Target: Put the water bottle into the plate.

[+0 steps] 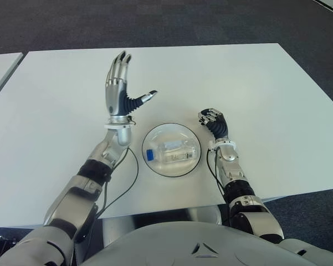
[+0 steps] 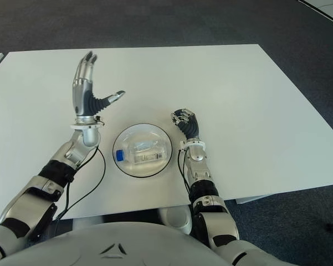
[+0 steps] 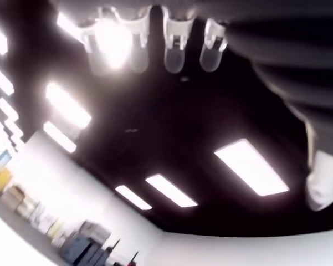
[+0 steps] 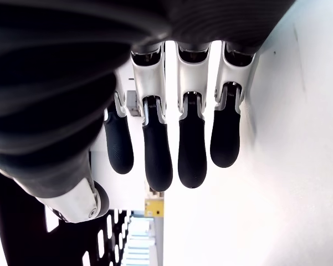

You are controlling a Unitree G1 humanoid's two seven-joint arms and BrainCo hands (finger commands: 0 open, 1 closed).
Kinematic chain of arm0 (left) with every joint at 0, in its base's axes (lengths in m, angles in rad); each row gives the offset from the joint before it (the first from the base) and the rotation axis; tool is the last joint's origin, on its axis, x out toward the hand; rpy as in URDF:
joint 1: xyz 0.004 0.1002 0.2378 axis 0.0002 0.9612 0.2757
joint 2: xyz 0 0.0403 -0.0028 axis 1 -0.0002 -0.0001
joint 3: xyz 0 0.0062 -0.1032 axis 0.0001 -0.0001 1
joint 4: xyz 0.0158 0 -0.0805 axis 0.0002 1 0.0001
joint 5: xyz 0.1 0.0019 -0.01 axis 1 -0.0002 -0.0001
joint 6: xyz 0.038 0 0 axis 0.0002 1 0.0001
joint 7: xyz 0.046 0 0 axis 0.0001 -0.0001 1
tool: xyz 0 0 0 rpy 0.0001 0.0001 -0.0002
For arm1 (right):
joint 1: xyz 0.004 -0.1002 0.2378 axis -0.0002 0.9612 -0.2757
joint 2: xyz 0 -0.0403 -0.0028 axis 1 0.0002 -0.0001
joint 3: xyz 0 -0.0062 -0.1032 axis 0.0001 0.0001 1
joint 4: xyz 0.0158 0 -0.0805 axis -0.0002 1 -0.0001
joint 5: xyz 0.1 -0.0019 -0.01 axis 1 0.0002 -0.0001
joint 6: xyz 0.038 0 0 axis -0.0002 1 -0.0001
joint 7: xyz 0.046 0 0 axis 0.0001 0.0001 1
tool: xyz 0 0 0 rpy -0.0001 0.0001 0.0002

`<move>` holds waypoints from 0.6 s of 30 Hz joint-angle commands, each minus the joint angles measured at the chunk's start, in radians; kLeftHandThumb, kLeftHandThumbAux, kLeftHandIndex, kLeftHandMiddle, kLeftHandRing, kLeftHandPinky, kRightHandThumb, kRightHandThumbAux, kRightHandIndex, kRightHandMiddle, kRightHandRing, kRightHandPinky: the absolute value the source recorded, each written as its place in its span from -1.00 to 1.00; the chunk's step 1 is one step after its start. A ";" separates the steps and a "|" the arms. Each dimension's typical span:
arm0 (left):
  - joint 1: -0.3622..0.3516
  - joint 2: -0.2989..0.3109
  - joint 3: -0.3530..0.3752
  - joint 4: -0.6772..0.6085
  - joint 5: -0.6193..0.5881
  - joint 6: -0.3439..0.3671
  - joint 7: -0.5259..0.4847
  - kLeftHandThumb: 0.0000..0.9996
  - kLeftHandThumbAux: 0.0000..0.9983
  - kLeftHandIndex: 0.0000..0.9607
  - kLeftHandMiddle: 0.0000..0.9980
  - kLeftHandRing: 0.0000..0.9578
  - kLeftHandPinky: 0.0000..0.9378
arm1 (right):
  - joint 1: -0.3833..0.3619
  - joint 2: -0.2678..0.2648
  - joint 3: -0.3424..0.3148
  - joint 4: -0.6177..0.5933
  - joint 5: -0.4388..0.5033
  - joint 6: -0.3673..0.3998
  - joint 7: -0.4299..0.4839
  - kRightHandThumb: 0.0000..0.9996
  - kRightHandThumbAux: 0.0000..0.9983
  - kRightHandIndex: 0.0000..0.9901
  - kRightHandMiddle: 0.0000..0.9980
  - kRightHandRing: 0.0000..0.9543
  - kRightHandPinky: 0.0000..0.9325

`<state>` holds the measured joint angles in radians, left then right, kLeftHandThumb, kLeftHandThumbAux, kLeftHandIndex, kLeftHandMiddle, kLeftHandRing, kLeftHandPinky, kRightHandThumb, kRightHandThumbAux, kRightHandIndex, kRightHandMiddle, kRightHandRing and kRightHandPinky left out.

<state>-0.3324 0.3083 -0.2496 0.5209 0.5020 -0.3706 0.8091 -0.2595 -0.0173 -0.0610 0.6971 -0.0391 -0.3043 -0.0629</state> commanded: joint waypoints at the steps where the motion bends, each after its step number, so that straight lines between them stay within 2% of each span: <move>1: 0.038 -0.004 0.082 0.088 -0.126 -0.059 -0.111 -0.78 0.21 -1.00 -1.00 -1.00 -1.00 | 0.048 0.005 -0.006 0.062 0.013 0.050 0.006 0.40 0.46 -0.13 0.06 0.10 0.10; 3: 0.050 -0.022 0.104 0.090 -0.157 -0.064 -0.137 -0.78 0.23 -1.00 -1.00 -1.00 -1.00 | 0.047 0.004 -0.007 0.064 0.014 0.048 0.007 0.40 0.46 -0.13 0.06 0.10 0.11; 6: 0.097 -0.066 0.148 0.052 -0.229 -0.038 -0.184 -0.77 0.29 -1.00 -1.00 -1.00 -1.00 | 0.045 0.003 -0.006 0.065 0.010 0.050 0.005 0.41 0.46 -0.13 0.06 0.10 0.10; 11: 0.155 -0.101 0.192 -0.016 -0.280 0.008 -0.241 -0.79 0.43 -1.00 -1.00 -1.00 -1.00 | 0.042 0.004 -0.004 0.062 0.006 0.059 -0.003 0.41 0.46 -0.13 0.05 0.09 0.11; 13: 0.180 -0.114 0.219 -0.025 -0.330 0.021 -0.287 -0.81 0.51 -0.99 -0.98 -0.98 -0.91 | 0.041 0.004 -0.002 0.060 0.003 0.063 -0.006 0.41 0.46 -0.13 0.04 0.10 0.11; 18: 0.236 -0.150 0.309 0.017 -0.547 0.013 -0.512 -0.90 0.70 -0.85 -0.83 -0.86 -0.75 | 0.042 0.003 0.003 0.058 -0.001 0.067 -0.008 0.41 0.46 -0.13 0.05 0.10 0.10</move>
<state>-0.1351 0.1783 0.0051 0.5116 0.0694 -0.3738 0.4190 -0.2704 -0.0179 -0.0597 0.7042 -0.0403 -0.3069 -0.0683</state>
